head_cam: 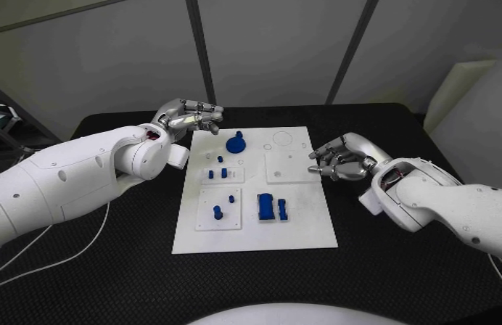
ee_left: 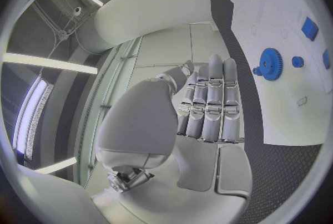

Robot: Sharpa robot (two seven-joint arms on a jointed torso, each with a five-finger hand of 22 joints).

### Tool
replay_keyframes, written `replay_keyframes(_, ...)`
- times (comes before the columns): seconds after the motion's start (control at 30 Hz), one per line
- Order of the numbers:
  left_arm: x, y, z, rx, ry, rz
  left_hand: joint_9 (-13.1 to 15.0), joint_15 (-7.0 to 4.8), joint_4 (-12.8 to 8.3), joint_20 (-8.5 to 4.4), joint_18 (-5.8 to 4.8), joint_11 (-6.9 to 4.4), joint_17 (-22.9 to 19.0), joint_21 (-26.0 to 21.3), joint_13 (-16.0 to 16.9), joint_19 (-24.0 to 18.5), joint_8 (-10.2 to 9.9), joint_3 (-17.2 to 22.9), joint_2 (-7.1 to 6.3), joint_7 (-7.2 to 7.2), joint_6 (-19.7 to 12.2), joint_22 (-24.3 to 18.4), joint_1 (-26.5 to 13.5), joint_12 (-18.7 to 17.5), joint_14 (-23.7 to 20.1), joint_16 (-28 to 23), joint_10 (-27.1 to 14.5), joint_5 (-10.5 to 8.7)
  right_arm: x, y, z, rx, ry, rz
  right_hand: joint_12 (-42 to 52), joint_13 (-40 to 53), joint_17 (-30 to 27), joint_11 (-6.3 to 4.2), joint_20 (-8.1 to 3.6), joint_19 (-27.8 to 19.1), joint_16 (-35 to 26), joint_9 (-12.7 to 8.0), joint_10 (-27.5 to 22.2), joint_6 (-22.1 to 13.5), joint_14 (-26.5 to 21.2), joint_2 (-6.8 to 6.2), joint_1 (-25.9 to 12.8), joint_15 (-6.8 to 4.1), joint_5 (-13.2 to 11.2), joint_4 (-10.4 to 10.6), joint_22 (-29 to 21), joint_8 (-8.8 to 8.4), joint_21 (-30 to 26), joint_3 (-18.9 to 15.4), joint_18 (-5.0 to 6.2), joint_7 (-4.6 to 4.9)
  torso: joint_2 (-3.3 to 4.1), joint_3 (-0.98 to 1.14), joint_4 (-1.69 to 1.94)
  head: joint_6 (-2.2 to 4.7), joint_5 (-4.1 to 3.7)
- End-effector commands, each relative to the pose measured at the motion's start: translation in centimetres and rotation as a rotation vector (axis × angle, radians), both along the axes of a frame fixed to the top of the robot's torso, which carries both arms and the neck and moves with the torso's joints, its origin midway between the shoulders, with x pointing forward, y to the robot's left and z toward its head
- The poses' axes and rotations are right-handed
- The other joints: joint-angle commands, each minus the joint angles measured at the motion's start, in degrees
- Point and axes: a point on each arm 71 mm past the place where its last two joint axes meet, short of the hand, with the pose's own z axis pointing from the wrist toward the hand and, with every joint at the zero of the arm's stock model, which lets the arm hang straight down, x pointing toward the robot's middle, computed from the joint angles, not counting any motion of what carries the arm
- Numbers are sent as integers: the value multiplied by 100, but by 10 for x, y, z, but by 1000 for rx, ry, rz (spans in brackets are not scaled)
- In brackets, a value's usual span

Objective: Assemble the parts on the task board

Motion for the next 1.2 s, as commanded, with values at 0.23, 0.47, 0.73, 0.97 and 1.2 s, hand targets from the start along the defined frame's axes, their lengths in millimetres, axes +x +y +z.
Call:
replay_keyframes(0.23, 9, 8, -3, -172, -17, 156, -172, 414, 327, 358, -250, 165, -678, -1429, -75, -1096, -43, -138, -60, -25, -346, -984, -239, -105, -1003, -1353, -357, -29, 55, -11, -9, 525, 128, -89, -1575, -1906, -1514, 377, 521, -690, -2139, -14, -158, -159, -968, 335, -48, 540, -327, -426, -1580, -36, -1941, -260, 21, 159, -281, -113, -9, 333, -68)
replay_keyframes(0.47, 17, 10, -15, -205, -17, 265, -415, 405, 723, 719, -327, 32, -1235, -2379, -88, -2000, -56, -625, -98, -149, -879, -1851, -542, -131, -1964, -1931, -1385, -43, 86, 3, -24, 652, 159, -145, -2423, -2808, -2524, 392, 774, -1784, -3423, -29, -422, -432, -1602, 644, -344, 758, -268, -707, -2574, -42, -2780, -415, -27, 183, -399, -132, -68, 551, -44)
replay_keyframes(0.73, 20, 8, -27, -204, -25, 324, -527, 395, 959, 865, -270, -1, -1667, -2751, -64, -2642, -27, -1002, 42, -143, -1182, -2521, -400, -54, -2680, -1956, -1795, -51, 100, 23, -33, 722, 192, -156, -2814, -3339, -3191, 378, 1045, -2393, -3824, -37, -620, -701, -1924, 843, -767, 721, -277, -1015, -3388, -53, -2813, -571, 38, 134, -451, -110, -55, 644, 3)
replay_keyframes(0.97, 19, 2, -34, -188, 10, 289, -911, 199, 727, 341, -582, -172, -1937, -3054, -434, -3471, -408, -1559, 281, -368, -2729, -3159, -2734, -485, -4006, -2278, -3424, -320, 100, 27, -36, 670, 190, -172, -3157, -3716, -3716, 143, 552, -3691, -4168, -402, -2294, -2368, -3492, 531, -3200, 500, -769, -1430, -4235, -412, -3163, -152, -298, -149, -441, -104, -51, 660, 17)
replay_keyframes(1.2, 5, -11, -36, -156, -3, 292, -911, -224, 194, 63, -583, -586, -2363, -3054, -434, -3936, -408, -1829, 685, -890, -3561, -3482, -4030, -485, -4700, -2278, -4291, -320, 88, 30, -32, 694, 161, -199, -3157, -3716, -3716, -353, 279, -4406, -4168, -402, -3194, -3275, -4348, 531, -4516, 49, -1045, -1430, -4647, -412, -3163, 72, -396, -299, -547, -37, 193, 783, -66)
